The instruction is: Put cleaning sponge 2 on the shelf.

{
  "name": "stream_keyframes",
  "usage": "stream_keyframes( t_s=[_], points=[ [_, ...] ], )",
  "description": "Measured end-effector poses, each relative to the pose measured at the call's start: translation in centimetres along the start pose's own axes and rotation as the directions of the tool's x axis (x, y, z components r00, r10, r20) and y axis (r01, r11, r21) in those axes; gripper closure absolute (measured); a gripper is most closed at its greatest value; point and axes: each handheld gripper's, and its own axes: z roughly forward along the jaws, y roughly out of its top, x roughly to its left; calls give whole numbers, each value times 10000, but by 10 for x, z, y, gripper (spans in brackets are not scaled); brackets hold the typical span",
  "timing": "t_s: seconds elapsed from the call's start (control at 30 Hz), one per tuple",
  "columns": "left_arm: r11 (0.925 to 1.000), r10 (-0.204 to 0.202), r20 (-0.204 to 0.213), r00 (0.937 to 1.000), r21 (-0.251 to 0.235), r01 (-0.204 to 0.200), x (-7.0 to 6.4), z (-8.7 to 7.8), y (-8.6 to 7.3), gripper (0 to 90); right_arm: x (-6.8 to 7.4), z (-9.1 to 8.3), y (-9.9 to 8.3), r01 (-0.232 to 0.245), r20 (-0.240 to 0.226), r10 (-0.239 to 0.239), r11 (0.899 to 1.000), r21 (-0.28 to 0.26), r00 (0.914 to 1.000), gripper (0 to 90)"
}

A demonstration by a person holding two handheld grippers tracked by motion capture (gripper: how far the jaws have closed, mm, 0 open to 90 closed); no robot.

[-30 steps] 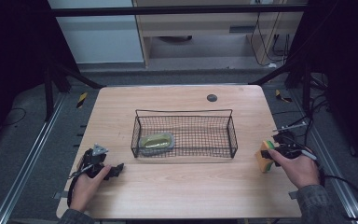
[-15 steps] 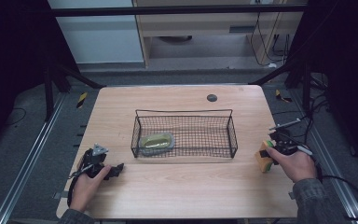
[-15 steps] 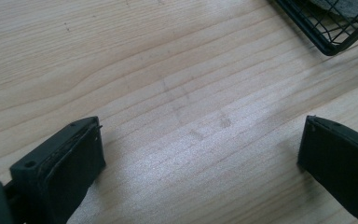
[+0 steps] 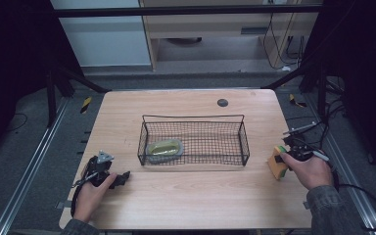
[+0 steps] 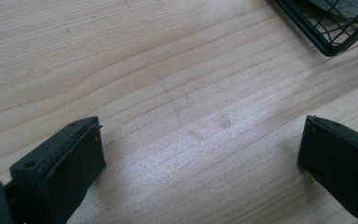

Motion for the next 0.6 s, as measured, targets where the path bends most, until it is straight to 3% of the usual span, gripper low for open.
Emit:
stream_keyframes(
  t_s=[0.27, 0.6],
  points=[
    [10000, -10, 0, 10000, -16, 10, 0, 0, 0, 0, 14, -20, 11, 277, 65, -273, 9977, -617, 9996, 642],
    [10000, 6, 6, 10000, -21, -6, 0, 0, 0, 0, 38, -48, 39, 926, 139, -916, 9873, -1290, 9957, 642]
  ],
)
